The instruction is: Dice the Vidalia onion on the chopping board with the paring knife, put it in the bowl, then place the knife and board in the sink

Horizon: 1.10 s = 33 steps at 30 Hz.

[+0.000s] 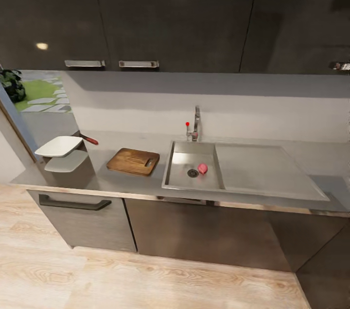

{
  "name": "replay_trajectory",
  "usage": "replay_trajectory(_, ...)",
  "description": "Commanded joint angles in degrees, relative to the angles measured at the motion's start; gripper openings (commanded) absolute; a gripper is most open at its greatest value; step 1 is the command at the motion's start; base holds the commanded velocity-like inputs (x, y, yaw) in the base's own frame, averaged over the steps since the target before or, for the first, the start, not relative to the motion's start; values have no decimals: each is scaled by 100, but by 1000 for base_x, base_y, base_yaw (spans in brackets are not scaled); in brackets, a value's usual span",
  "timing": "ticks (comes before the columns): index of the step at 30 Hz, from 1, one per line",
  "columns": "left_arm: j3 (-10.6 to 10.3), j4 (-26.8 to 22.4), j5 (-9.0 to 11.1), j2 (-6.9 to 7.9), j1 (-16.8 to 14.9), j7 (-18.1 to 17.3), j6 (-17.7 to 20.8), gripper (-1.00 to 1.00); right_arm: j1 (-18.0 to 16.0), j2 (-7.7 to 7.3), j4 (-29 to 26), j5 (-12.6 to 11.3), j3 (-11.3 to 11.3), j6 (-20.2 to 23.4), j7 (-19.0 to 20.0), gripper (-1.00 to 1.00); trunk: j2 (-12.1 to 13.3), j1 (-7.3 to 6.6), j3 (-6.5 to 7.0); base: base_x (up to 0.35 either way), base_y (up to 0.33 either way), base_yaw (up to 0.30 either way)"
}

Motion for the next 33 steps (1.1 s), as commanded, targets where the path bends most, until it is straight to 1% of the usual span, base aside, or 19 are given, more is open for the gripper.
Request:
replay_trajectory(1,3,-8,11,-3,2,9,-7,100,0,-7,-4,-61,15,-13,21,100,-10,4,-6,0,-17,-117)
replay_trajectory(22,3,1,12,2,2,2,-15,100,0,-6,-4,-61,15,-13,21,100,-10,4,105,0,-2,-176)
replay_trajectory(33,3,69,5,-1,2,2,-15,100,0,-6,-4,-61,15,-13,21,100,-10,4,116,-220,0,-29)
